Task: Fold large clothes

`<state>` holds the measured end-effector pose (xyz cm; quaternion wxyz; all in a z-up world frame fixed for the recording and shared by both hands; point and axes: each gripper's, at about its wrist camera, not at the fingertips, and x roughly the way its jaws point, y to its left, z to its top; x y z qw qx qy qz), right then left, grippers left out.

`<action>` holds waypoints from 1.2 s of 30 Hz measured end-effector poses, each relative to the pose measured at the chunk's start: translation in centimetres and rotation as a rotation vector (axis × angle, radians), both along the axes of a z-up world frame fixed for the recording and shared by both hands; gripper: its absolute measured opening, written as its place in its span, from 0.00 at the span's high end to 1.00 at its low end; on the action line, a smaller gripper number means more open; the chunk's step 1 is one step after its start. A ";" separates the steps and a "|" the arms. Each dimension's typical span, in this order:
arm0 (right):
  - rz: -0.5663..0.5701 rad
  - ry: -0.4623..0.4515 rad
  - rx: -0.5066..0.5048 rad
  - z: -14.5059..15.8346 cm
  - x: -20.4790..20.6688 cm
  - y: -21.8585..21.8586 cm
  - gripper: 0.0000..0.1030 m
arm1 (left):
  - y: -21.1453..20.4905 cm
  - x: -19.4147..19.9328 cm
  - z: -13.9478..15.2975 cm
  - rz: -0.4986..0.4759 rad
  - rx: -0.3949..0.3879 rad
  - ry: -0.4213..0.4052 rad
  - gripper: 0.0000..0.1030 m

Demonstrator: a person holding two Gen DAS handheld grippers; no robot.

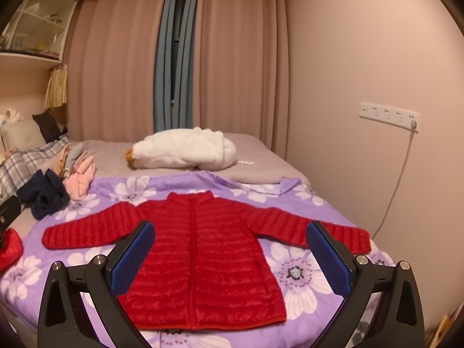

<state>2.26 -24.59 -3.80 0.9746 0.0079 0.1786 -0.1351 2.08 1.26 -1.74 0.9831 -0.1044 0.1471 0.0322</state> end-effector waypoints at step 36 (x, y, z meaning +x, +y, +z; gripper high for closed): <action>-0.025 0.018 0.005 0.1 0.1 -0.4 0.00 | -1.0 0.2 0.0 -0.023 0.025 0.010 0.00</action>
